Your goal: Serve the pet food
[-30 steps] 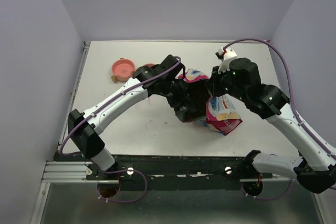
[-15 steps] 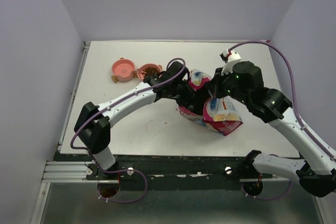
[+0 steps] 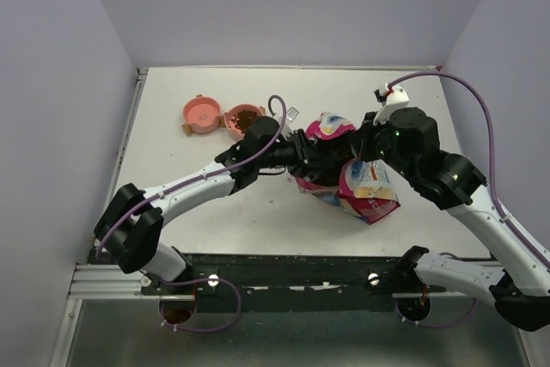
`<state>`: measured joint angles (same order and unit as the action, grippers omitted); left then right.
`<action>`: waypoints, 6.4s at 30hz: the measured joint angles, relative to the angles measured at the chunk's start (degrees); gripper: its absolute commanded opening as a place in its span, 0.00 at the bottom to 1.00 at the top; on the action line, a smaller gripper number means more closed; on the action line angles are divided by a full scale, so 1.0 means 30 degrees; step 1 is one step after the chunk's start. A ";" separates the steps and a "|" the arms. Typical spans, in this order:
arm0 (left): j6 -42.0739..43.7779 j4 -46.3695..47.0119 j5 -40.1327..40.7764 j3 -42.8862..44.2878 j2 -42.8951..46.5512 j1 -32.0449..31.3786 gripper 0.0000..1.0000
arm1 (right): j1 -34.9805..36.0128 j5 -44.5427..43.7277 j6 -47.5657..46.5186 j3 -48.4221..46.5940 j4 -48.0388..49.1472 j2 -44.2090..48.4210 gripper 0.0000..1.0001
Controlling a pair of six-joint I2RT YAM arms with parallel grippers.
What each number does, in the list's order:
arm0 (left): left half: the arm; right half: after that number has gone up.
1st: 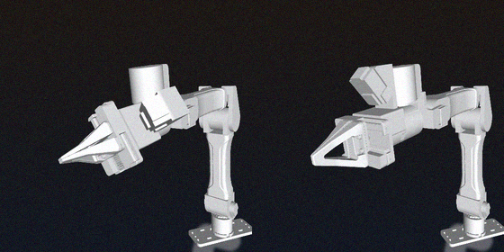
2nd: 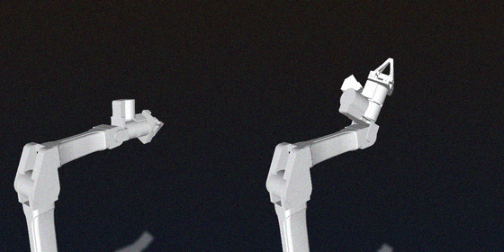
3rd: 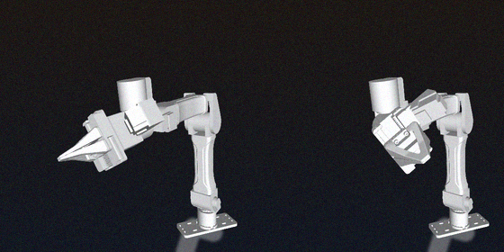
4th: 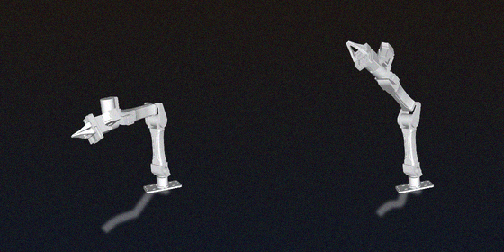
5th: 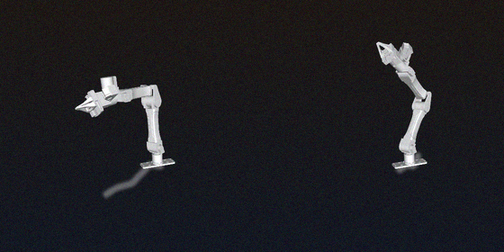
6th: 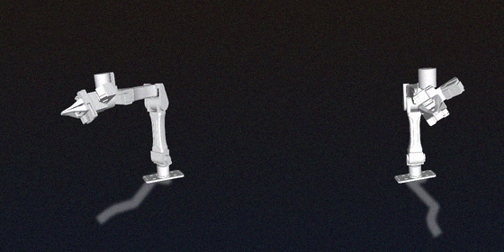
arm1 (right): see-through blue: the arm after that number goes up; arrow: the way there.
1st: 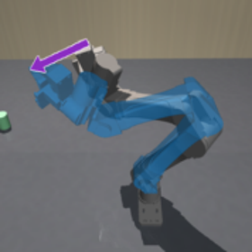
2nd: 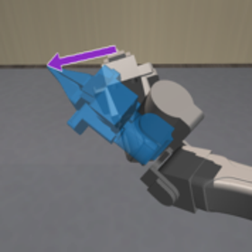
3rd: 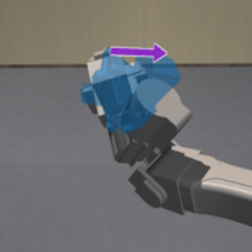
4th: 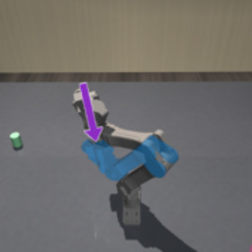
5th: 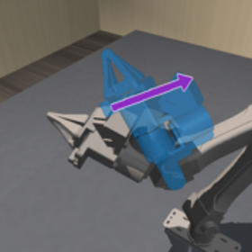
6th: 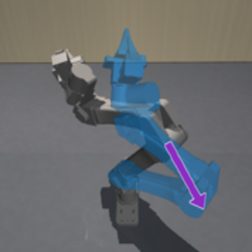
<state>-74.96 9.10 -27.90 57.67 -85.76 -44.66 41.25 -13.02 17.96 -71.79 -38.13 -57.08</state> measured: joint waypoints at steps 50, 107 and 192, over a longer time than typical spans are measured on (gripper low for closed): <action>0.0240 -0.5129 -0.4233 -0.0758 0.5544 0.1872 0.00 | 0.0022 -0.4568 -0.0474 -0.1872 -0.1705 -0.1319 0.00; -0.3774 1.0484 -0.5129 -0.7905 0.6339 0.2339 0.00 | 0.0066 -0.3708 -0.0714 -0.1588 -0.1610 -0.0925 0.00; -0.1566 1.0003 -0.9799 -0.7067 -0.1253 2.2600 0.00 | 0.0073 -0.3366 -0.0648 -0.1581 -0.2499 -0.0124 0.01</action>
<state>-79.66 39.11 -57.30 36.47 -89.52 23.14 41.47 -23.11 16.01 -76.53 -45.63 -57.45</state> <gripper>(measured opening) 0.331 0.007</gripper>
